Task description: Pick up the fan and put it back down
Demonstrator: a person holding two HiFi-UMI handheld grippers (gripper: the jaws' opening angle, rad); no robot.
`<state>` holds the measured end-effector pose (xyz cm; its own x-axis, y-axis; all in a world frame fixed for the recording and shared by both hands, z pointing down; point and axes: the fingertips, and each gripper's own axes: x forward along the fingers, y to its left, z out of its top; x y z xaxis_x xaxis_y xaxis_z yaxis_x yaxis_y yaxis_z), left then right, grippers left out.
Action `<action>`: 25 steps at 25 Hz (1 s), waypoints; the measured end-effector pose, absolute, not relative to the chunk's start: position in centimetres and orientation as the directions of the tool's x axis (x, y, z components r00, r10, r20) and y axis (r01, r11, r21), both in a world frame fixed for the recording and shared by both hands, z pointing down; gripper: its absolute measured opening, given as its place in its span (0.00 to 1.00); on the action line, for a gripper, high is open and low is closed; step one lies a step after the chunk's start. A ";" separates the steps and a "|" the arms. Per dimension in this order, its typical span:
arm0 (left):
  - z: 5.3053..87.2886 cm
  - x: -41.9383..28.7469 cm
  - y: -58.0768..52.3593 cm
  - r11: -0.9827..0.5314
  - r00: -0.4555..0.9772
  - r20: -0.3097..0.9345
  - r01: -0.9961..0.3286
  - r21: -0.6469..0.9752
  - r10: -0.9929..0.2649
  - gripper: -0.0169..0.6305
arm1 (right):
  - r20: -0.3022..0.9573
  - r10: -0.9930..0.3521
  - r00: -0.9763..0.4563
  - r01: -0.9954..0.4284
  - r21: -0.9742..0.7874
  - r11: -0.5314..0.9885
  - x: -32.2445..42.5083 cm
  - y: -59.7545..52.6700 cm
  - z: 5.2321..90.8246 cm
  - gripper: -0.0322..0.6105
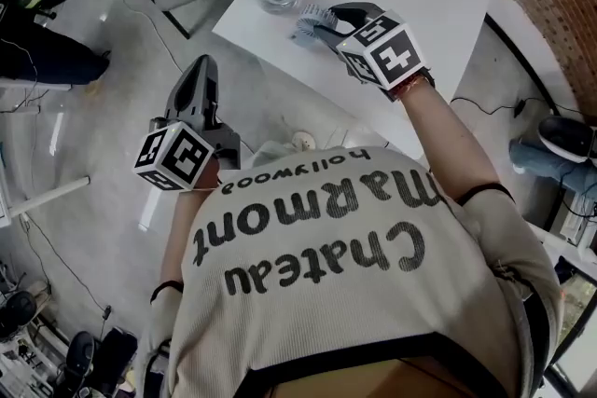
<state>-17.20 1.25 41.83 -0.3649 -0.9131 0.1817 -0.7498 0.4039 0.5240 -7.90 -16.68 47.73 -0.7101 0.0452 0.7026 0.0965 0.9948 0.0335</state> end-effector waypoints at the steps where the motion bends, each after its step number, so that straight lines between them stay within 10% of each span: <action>1: 41.9 -17.4 1.5 0.407 -0.366 0.185 -0.748 0.525 -0.912 0.03 | 0.711 0.046 -0.702 0.102 0.037 0.994 -8.2 -16.4 48.1 0.32; 25: 43.6 -20.2 8.9 0.431 -0.364 0.235 -0.709 0.558 -0.901 0.03 | 0.805 -0.075 -0.589 0.177 0.219 0.960 -10.7 -11.3 51.2 0.32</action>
<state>-20.21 8.89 43.60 -0.3640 -0.9014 0.2345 -0.7088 0.4315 0.5581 -10.72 -11.28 51.23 -0.5885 -0.0750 0.8050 0.1772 0.9595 0.2189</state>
